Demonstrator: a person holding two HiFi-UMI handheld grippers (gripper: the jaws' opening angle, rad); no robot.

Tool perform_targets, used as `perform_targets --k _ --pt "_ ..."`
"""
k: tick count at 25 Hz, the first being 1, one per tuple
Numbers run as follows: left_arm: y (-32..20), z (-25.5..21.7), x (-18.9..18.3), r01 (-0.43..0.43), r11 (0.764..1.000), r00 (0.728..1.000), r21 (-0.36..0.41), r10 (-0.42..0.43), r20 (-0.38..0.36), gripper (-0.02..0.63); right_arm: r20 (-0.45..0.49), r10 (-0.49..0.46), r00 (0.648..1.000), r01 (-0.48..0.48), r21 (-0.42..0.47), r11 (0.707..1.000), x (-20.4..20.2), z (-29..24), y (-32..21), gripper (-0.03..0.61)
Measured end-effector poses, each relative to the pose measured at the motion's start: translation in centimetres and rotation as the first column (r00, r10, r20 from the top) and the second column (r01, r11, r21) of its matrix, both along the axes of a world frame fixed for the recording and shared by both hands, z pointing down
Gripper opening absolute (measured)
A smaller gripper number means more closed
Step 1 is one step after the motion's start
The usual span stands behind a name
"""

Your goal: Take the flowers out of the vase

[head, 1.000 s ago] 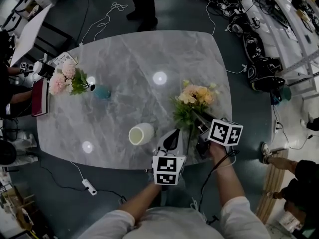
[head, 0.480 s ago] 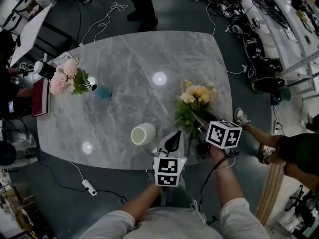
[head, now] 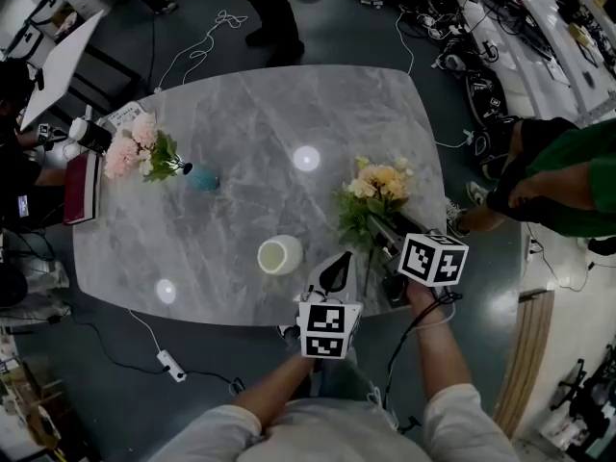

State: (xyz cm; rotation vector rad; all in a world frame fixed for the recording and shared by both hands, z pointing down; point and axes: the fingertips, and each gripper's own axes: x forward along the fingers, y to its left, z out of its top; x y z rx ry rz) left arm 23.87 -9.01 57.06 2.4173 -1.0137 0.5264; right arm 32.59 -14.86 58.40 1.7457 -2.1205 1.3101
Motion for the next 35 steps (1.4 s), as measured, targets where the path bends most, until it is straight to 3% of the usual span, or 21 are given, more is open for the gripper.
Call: perform_targets --k 26,30,35 --pt "1.9 -5.8 -0.6 -0.053 0.993 0.996 0.101 0.060 -0.065 0.009 -0.040 0.219 0.975 -0.218 0.027 0.976 3.2 -4.3 6.4 0.206" --pt "2.1 -7.3 -0.7 -0.064 0.991 0.994 0.118 0.074 -0.078 0.009 -0.077 0.260 0.962 -0.257 0.054 0.965 3.6 -5.8 6.9 0.093" --pt "2.1 -10.0 -0.4 -0.081 0.985 0.990 0.153 0.097 -0.102 0.009 -0.079 0.278 0.957 -0.271 0.092 0.958 2.9 -8.2 7.4 0.047"
